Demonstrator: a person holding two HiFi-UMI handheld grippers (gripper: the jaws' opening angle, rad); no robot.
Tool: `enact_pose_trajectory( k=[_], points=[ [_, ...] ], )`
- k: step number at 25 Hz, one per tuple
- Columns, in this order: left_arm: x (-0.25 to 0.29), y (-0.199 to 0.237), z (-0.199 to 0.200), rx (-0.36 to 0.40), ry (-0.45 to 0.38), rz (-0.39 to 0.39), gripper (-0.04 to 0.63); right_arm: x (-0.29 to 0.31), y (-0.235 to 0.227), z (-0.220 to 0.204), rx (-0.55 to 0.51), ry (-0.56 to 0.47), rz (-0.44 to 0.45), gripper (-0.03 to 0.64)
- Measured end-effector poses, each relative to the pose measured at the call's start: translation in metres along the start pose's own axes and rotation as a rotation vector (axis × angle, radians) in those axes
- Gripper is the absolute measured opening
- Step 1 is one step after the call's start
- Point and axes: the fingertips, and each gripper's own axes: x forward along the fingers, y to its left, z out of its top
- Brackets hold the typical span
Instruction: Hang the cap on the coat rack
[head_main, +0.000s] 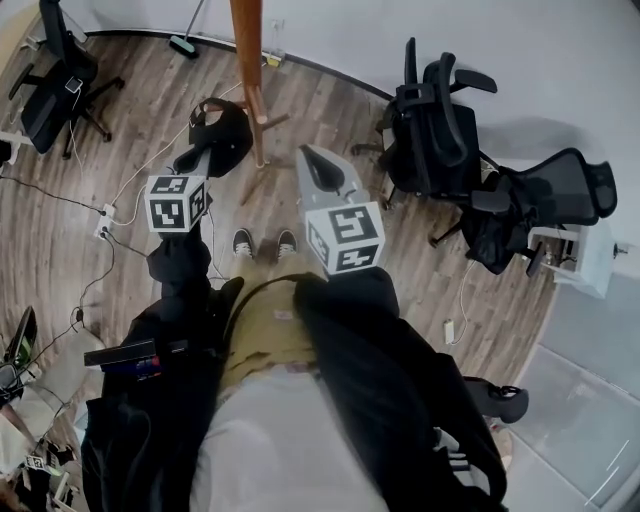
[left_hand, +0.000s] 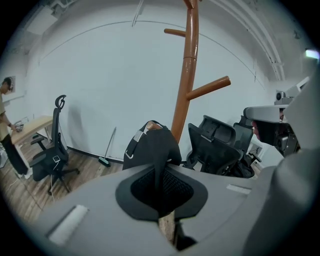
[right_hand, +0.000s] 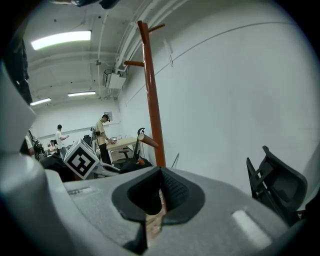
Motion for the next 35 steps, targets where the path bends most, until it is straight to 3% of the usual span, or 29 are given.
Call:
enact_pose_trajectory(
  k=[5, 10, 17, 20, 26, 33, 35],
  points=[
    [0.019, -0.003, -0.012, -0.009, 0.035, -0.048, 0.002, 0.004, -0.002, -0.002, 0.002, 0.013, -0.025, 0.000],
    [0.032, -0.009, -0.020, -0.075, 0.049, -0.087, 0.007, 0.003, -0.010, -0.003, 0.006, 0.013, -0.045, 0.000],
    [0.025, -0.017, -0.009, -0.110, 0.017, -0.129, 0.207, 0.009, -0.010, 0.009, 0.002, -0.016, -0.023, 0.000],
    [0.010, -0.014, 0.005, -0.103, -0.016, -0.126, 0.227, 0.016, -0.001, 0.022, -0.007, -0.035, -0.002, 0.000],
    [-0.011, -0.010, 0.041, -0.069, -0.116, -0.103, 0.207, 0.027, 0.004, 0.040, -0.026, -0.089, 0.000, 0.000],
    [-0.041, -0.013, 0.095, -0.032, -0.277, -0.074, 0.020, 0.027, 0.002, 0.065, -0.039, -0.151, -0.035, 0.000],
    [-0.047, -0.015, 0.112, -0.025, -0.327, -0.067, 0.002, 0.028, 0.000, 0.072, -0.042, -0.170, -0.045, 0.000]
  ],
)
